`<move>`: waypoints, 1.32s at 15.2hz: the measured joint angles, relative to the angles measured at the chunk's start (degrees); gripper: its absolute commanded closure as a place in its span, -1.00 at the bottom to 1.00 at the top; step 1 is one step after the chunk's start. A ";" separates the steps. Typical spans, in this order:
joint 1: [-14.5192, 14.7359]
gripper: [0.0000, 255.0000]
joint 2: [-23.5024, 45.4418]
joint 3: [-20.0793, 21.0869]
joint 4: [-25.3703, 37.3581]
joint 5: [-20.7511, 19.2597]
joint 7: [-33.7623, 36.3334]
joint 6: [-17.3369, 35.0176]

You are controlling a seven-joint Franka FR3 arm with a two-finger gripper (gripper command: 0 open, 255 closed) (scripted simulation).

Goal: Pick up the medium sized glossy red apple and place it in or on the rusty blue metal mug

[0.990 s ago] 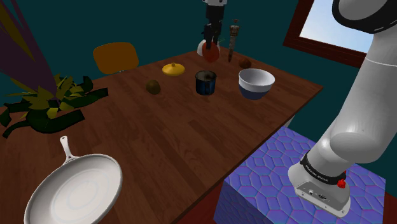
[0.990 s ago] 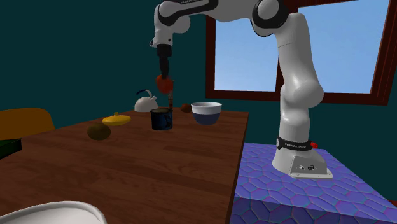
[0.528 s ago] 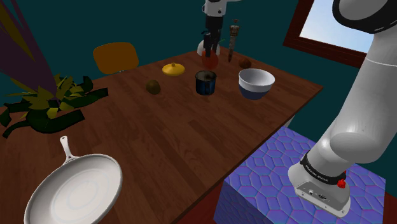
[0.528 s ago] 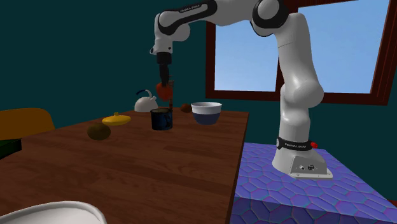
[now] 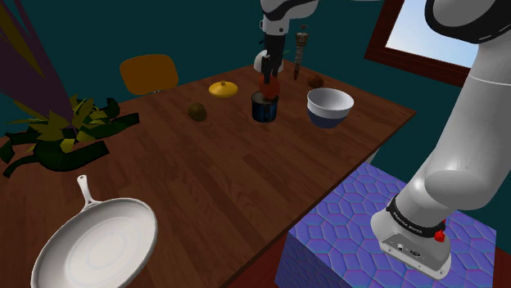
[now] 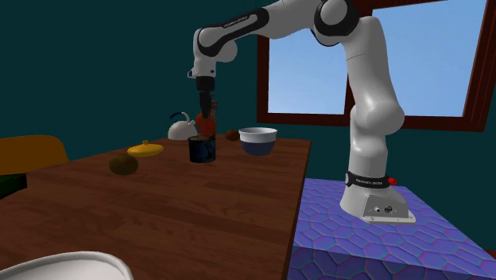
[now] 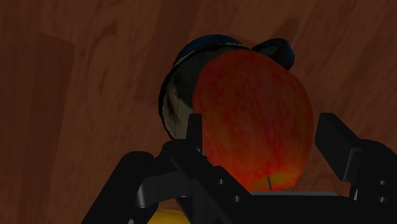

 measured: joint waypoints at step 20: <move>-0.23 -1.00 -0.33 -0.16 4.21 -0.10 0.00 -4.42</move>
